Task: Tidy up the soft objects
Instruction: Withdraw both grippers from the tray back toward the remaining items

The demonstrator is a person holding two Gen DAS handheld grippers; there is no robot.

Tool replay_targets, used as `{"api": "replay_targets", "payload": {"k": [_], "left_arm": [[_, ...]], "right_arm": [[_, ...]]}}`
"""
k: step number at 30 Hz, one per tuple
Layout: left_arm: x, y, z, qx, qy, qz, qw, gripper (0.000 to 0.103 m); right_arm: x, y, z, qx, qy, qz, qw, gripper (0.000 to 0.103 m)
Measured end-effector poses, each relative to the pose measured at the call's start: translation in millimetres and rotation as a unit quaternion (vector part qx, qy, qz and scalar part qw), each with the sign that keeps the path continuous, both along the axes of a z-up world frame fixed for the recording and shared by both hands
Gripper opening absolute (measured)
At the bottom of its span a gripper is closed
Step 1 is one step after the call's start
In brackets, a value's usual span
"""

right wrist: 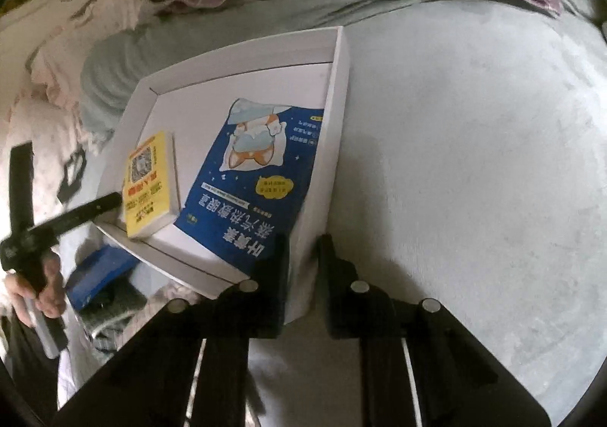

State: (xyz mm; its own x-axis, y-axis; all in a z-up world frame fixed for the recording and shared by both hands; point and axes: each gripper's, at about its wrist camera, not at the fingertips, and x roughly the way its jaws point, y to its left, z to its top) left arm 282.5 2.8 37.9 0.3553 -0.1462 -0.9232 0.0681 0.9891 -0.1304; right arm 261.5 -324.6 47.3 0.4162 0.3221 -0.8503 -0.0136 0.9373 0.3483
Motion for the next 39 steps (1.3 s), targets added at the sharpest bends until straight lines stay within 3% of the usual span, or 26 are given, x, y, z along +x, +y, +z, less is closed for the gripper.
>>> {"api": "replay_targets", "payload": {"k": [5, 10, 13, 18, 23, 27, 30, 33, 37, 39], "left_arm": [[-32.4, 1.5, -3.6, 0.031, 0.028, -0.025, 0.9988, 0.003], [-61.8, 21.1, -1.7, 0.001, 0.064, -0.016, 0.9978, 0.002], [-72.3, 28.3, -1.7, 0.005, 0.071, -0.014, 0.9973, 0.002], [-68.6, 24.2, -2.7, 0.027, 0.055, -0.005, 0.9981, 0.003], [-49.1, 25.9, -2.8, -0.001, 0.023, 0.028, 0.9993, 0.004], [-59.8, 33.1, 10.5, -0.028, -0.033, 0.057, 0.9974, 0.005], [-70.9, 37.0, 26.2, -0.051, -0.059, 0.06, 0.9952, 0.015], [-85.1, 39.2, 45.8, -0.068, -0.09, 0.068, 0.9913, 0.033], [-125.3, 27.7, 76.3, -0.056, -0.164, 0.056, 0.9833, 0.056], [-154.0, 22.7, 85.8, -0.036, -0.203, 0.048, 0.9773, 0.067]], "right_arm": [[-12.3, 10.8, 8.8, -0.032, 0.025, 0.039, 0.998, 0.016], [-25.8, 14.0, 14.4, -0.038, 0.047, 0.063, 0.996, 0.015], [-32.5, 18.9, 14.6, -0.036, 0.047, 0.071, 0.996, 0.015], [-24.9, 24.6, 6.8, -0.038, 0.04, 0.058, 0.997, 0.014], [-8.6, 21.2, 3.3, -0.007, 0.007, 0.032, 0.999, 0.013], [-15.0, 17.8, 12.1, 0.012, -0.042, 0.019, 0.999, 0.017], [-31.8, 18.7, 26.0, 0.0, -0.078, 0.032, 0.996, 0.018], [-47.1, 15.8, 43.5, 0.018, -0.103, 0.039, 0.994, 0.019], [-78.9, 22.9, 69.5, 0.021, -0.153, 0.057, 0.986, 0.048], [-104.0, 26.8, 79.2, 0.016, -0.183, 0.075, 0.98, 0.055]]}}
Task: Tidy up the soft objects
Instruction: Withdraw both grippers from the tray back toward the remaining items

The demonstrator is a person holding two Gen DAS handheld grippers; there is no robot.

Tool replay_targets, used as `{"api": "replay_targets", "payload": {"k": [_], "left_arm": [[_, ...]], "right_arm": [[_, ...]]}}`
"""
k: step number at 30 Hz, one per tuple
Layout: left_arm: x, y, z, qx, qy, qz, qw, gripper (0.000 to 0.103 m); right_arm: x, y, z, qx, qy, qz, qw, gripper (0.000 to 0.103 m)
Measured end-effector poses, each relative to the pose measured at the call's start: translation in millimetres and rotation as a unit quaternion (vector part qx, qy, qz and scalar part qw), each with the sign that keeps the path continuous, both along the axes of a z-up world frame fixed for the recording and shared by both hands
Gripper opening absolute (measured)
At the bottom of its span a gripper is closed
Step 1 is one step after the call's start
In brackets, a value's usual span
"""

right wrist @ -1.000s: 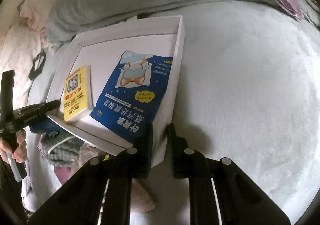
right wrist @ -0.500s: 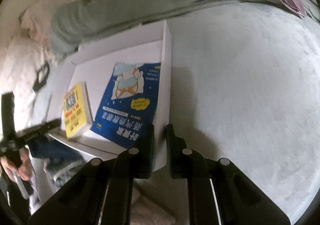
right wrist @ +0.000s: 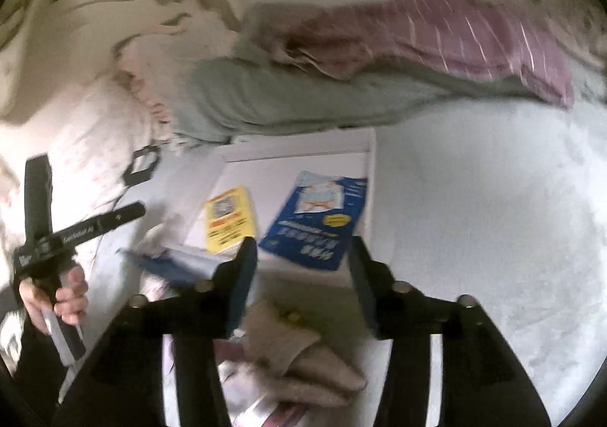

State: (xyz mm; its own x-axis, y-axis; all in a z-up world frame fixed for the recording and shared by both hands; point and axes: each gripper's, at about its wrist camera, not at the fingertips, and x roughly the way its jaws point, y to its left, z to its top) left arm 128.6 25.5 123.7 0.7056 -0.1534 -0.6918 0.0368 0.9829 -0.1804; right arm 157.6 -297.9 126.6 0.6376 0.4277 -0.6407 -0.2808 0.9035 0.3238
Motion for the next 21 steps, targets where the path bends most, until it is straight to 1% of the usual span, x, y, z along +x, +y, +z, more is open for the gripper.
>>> {"api": "replay_targets", "payload": {"k": [1, 2, 3, 5, 7, 9, 10, 11, 13, 15, 17, 21], "left_arm": [[-11.8, 3.3, 2.2, 0.01, -0.012, 0.002, 0.9999, 0.076], [-24.6, 3.9, 2.2, 0.019, -0.025, 0.005, 0.9995, 0.083], [-42.5, 5.3, -0.4, 0.02, -0.04, 0.007, 0.999, 0.083], [-66.5, 11.3, -9.4, 0.012, -0.043, 0.008, 0.999, 0.083], [-83.1, 14.2, -21.6, 0.011, -0.025, 0.013, 0.9995, 0.083], [-99.7, 12.5, -35.6, 0.025, -0.008, 0.02, 0.9995, 0.083], [-106.0, 10.4, -40.1, 0.031, -0.006, 0.019, 0.9993, 0.083], [-111.5, 8.4, -46.9, 0.036, -0.003, 0.017, 0.9992, 0.083], [-121.6, 4.5, -58.5, 0.032, 0.003, 0.002, 0.9995, 0.083], [-129.4, -0.3, -69.1, 0.032, 0.01, -0.014, 0.9993, 0.083], [-131.8, -4.3, -76.9, 0.041, 0.013, -0.021, 0.9988, 0.083], [-130.3, -13.7, -99.1, 0.059, 0.042, -0.035, 0.9968, 0.084]], "right_arm": [[-10.0, 1.1, 1.4, 0.0, -0.006, 0.009, 1.0, 0.06], [-22.5, 3.3, 1.6, 0.001, -0.01, 0.02, 1.0, 0.064], [-38.7, 5.1, 0.1, 0.009, -0.014, 0.037, 0.999, 0.066], [-59.4, 5.8, -4.9, 0.02, -0.018, 0.06, 0.998, 0.068], [-81.8, 8.2, -14.1, 0.01, -0.021, 0.074, 0.997, 0.07], [-96.0, 10.0, -23.2, -0.001, -0.023, 0.076, 0.997, 0.072], [-103.2, 10.8, -29.2, 0.0, -0.019, 0.079, 0.997, 0.072], [-108.2, 11.6, -34.4, 0.004, -0.013, 0.083, 0.996, 0.072], [-115.4, 14.7, -44.5, 0.005, 0.001, 0.09, 0.996, 0.072], [-120.1, 21.9, -53.2, -0.016, 0.009, 0.102, 0.995, 0.072], [-125.4, 29.1, -61.6, -0.039, 0.015, 0.115, 0.992, 0.072], [-126.2, 36.1, -80.2, -0.035, 0.051, 0.148, 0.987, 0.072]]}}
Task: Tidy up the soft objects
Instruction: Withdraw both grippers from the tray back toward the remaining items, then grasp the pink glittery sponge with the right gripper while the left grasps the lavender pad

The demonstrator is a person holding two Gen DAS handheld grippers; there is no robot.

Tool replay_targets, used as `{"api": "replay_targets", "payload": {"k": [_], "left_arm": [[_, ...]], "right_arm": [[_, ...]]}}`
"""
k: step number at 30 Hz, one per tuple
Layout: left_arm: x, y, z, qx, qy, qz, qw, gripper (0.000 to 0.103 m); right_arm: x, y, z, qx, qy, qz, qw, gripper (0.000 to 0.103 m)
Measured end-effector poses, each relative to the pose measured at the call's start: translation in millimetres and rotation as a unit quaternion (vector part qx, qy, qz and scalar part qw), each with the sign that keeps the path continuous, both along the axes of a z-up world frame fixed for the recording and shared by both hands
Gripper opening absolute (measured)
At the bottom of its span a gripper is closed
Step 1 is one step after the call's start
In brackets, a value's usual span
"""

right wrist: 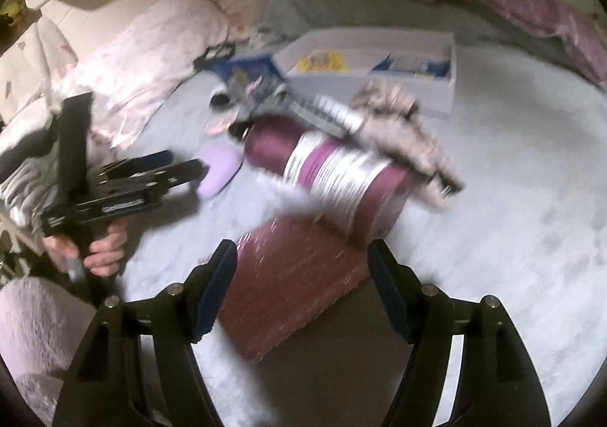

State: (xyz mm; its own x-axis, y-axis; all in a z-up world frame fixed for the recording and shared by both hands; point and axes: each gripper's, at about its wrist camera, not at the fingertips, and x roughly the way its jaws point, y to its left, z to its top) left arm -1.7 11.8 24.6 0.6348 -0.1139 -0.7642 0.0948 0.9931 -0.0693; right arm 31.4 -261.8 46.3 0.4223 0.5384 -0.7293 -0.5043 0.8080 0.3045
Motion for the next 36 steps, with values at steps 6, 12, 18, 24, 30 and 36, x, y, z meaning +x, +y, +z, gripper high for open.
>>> {"api": "replay_targets", "payload": {"k": [6, 12, 18, 24, 30, 36], "left_arm": [[13.7, -2.5, -18.5, -0.004, 0.046, 0.0, 0.999, 0.103], [12.9, -12.8, -20.9, 0.02, 0.047, -0.013, 0.9986, 0.103], [13.0, -11.0, -20.2, 0.012, 0.048, -0.014, 0.9987, 0.103], [13.2, -13.0, -20.7, 0.02, 0.049, -0.015, 0.9985, 0.103], [13.4, -12.6, -20.5, 0.019, 0.049, -0.015, 0.9985, 0.103], [13.2, -12.7, -20.6, 0.019, 0.049, -0.015, 0.9985, 0.103]], "right_arm": [[-4.4, 12.8, -23.9, -0.031, 0.011, 0.001, 0.999, 0.083], [-4.8, 17.6, -26.4, -0.041, 0.0, 0.0, 0.999, 0.085], [-6.9, 24.4, -27.2, -0.065, -0.01, -0.003, 0.998, 0.091], [-9.2, 29.8, -28.5, -0.087, -0.012, -0.007, 0.996, 0.094], [-26.6, 27.1, -22.4, -0.065, -0.016, -0.022, 0.997, 0.059], [-37.6, 31.5, -17.8, -0.028, -0.019, -0.013, 0.999, 0.023]]}}
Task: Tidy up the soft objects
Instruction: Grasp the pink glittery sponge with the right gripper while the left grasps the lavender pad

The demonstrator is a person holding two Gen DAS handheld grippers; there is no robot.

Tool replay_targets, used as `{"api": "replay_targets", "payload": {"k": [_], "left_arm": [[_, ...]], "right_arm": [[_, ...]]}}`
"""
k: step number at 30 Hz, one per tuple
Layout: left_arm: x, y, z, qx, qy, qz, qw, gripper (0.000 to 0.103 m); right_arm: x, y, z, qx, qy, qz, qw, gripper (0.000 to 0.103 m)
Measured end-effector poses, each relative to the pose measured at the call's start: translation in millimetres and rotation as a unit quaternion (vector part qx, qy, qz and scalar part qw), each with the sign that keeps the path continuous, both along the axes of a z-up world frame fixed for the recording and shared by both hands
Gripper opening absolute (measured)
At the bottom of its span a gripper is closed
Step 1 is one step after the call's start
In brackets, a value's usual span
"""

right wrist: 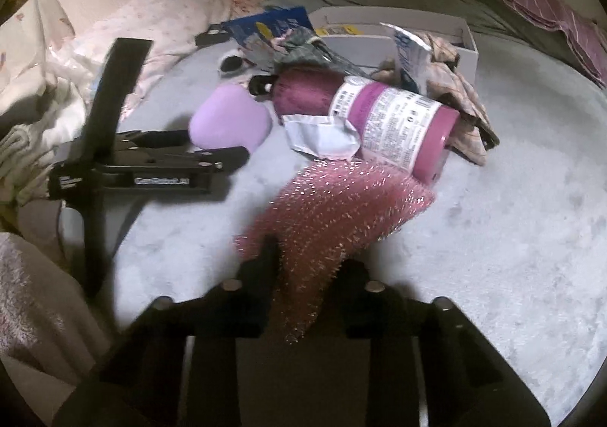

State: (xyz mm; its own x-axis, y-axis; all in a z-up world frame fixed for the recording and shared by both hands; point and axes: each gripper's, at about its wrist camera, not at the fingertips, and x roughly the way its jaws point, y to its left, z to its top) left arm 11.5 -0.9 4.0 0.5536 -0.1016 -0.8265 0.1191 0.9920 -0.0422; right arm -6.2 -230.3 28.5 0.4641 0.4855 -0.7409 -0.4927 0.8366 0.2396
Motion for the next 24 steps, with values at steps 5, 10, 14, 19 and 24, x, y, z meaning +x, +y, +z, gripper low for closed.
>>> {"api": "replay_targets", "payload": {"k": [5, 10, 14, 19, 24], "left_arm": [[0.0, -0.1, 0.0, 0.0, 0.0, 0.0, 1.0, 0.103], [0.0, -0.1, 0.0, 0.0, 0.0, 0.0, 1.0, 0.103], [-0.2, -0.1, -0.1, 0.0, 0.0, 0.0, 1.0, 0.103], [-0.3, -0.1, -0.1, 0.0, 0.0, 0.0, 1.0, 0.103], [-0.2, 0.0, -0.1, 0.0, 0.0, 0.0, 1.0, 0.103]], "right_arm": [[-6.2, -7.5, 15.4, 0.005, -0.026, -0.011, 1.0, 0.018], [-13.9, -22.2, 49.2, 0.025, -0.083, -0.014, 0.996, 0.017], [-3.7, -16.4, 61.6, 0.003, -0.102, -0.008, 0.995, 0.017], [9.2, -5.1, 51.7, 0.0, -0.082, 0.002, 0.997, 0.017], [11.0, 1.8, 34.6, -0.004, -0.059, 0.002, 0.998, 0.017]]}}
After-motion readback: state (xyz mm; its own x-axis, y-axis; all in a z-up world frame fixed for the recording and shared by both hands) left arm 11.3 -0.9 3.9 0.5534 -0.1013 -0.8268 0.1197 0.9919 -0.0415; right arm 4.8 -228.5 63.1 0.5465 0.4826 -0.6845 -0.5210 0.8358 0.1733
